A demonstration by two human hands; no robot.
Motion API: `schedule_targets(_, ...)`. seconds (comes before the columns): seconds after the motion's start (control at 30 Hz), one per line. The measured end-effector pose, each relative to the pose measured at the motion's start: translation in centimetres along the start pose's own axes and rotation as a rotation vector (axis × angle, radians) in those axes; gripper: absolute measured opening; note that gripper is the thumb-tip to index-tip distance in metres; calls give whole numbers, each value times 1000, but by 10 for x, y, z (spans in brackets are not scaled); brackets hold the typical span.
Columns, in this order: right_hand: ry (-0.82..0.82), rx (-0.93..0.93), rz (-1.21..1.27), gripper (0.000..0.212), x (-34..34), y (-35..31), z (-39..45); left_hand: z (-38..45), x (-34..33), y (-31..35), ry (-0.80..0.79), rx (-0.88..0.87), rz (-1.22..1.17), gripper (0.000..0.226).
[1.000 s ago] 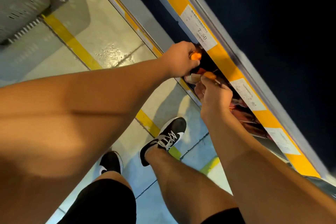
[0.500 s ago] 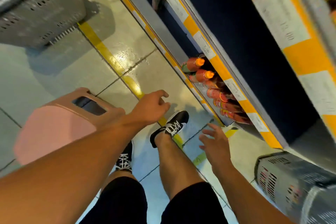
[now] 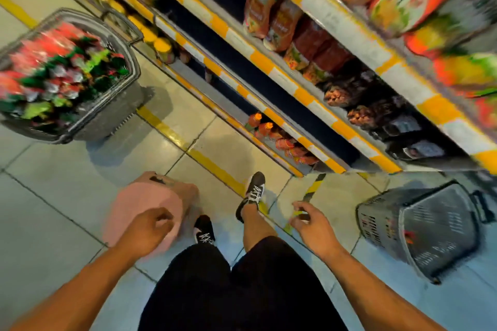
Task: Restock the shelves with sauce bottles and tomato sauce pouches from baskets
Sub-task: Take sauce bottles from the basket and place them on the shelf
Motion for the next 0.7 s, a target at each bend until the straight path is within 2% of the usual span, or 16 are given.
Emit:
schedule_targets(0.1, 38, 15, 20, 32, 20, 16, -37, -37, 13, 0, -34, -8, 66, 14)
schedule_targets(0.17, 74, -1, 45, 31, 33, 34, -62, -55, 17, 10, -81, -14, 97, 9)
schedule_targets(0.3, 144, -144, 108, 29, 50, 110, -114, -70, 7, 48, -177, -123, 220, 5)
schedule_targets(0.37, 161, -246, 149, 30, 52, 153, -141, -71, 5, 85, -162, -195, 266, 4)
schedule_targets(0.47, 157, -362, 218, 31, 49, 209, -190, -65, 1, 149, -206, -307, 396, 21)
schedule_targets(0.5, 175, -404, 233, 29, 46, 231, -204, -62, -3, 173, -221, -319, 381, 20)
schedule_targets(0.57, 197, -462, 276, 28, 33, 274, -226, -61, -24, 217, -284, -327, 350, 3)
schedule_targets(0.63, 220, -529, 360, 27, 20, 312, -246, -52, -50, 260, -331, -394, 381, 12)
schedule_targets(0.7, 252, -566, 468, 28, 17, 333, -269, -49, -78, 316, -379, -487, 392, 10)
Point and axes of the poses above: each hand's wrist, its own z-axis towards the middle knuckle, its own x-axis out of the back of the hand, y = z × x, the point moved 6 cm from there along z, towards the middle knuckle, and after that the axes turned 9 degrees about -x, right-handed, at the moved point
